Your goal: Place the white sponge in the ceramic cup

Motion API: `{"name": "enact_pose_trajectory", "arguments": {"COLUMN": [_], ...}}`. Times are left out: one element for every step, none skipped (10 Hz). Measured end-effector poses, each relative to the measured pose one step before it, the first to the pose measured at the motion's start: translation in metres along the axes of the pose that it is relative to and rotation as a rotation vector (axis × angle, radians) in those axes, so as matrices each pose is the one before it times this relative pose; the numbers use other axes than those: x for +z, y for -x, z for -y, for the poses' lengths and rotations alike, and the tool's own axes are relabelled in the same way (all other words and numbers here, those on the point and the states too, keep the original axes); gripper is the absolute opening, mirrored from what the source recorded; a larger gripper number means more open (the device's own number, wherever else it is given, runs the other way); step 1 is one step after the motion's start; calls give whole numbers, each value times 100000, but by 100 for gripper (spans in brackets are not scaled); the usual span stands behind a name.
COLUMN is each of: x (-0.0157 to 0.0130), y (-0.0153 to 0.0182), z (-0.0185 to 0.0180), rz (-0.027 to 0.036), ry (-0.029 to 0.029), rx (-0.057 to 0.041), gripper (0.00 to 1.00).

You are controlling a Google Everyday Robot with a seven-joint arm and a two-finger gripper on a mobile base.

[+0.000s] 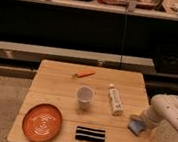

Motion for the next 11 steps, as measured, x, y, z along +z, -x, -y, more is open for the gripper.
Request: {"name": "enact_pose_trajectory", "arguments": {"x": [4, -269, -82, 120, 92, 162, 15, -309, -752, -760, -159], "y": [226, 99, 48, 71, 122, 105, 36, 57, 134, 259, 35], "z": [-136, -37, -101, 128, 63, -151, -173, 176, 489, 479, -109], "rz": [170, -90, 89, -36, 99, -58, 32, -139, -315, 73, 74], "ry": [120, -213, 198, 103, 224, 340, 88, -27, -199, 71, 187], "rx": [70, 248, 388, -98, -231, 27, 557, 14, -222, -258, 178], "gripper": [78, 74, 67, 63, 63, 69, 71, 68, 60, 48, 40]}}
